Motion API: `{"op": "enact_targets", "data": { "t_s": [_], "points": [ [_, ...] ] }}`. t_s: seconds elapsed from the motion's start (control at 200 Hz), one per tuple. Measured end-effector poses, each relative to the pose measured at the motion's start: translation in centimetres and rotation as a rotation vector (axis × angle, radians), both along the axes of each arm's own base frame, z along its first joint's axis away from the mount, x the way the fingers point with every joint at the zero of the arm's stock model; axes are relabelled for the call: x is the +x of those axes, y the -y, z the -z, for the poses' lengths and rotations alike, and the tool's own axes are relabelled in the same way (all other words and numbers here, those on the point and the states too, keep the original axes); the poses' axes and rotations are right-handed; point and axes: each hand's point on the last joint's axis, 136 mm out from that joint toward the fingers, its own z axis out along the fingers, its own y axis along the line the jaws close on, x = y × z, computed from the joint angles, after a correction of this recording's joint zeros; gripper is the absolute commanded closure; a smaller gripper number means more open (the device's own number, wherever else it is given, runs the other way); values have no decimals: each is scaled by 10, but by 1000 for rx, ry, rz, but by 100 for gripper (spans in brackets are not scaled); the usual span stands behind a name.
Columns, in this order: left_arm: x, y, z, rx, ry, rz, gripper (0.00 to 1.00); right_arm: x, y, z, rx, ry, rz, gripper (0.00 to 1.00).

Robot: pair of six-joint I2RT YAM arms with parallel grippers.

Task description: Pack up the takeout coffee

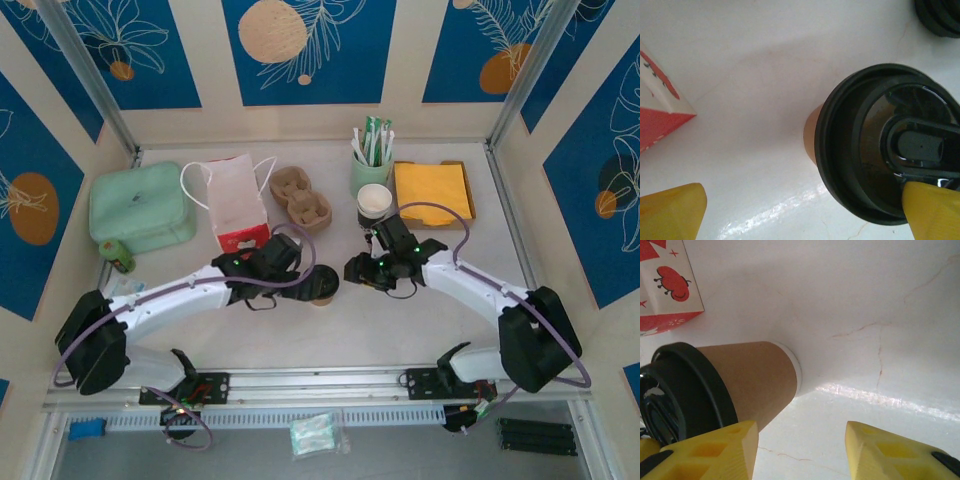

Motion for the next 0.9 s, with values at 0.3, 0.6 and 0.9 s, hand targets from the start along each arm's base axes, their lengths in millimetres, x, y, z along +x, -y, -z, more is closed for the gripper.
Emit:
{"op": "enact_targets", "data": {
  "t_s": [0.3, 0.6, 0.9],
  "points": [
    [-2, 1, -13, -61, 13, -25, 1, 2, -3, -21, 12, 45, -22, 40],
    [4, -8, -18, -37, 53, -56, 1, -12, -32, -59, 28, 118, -118, 31],
    [9, -12, -11, -10, 53, -76, 1, -16, -44, -28, -91, 71, -166, 32]
  ]
}}
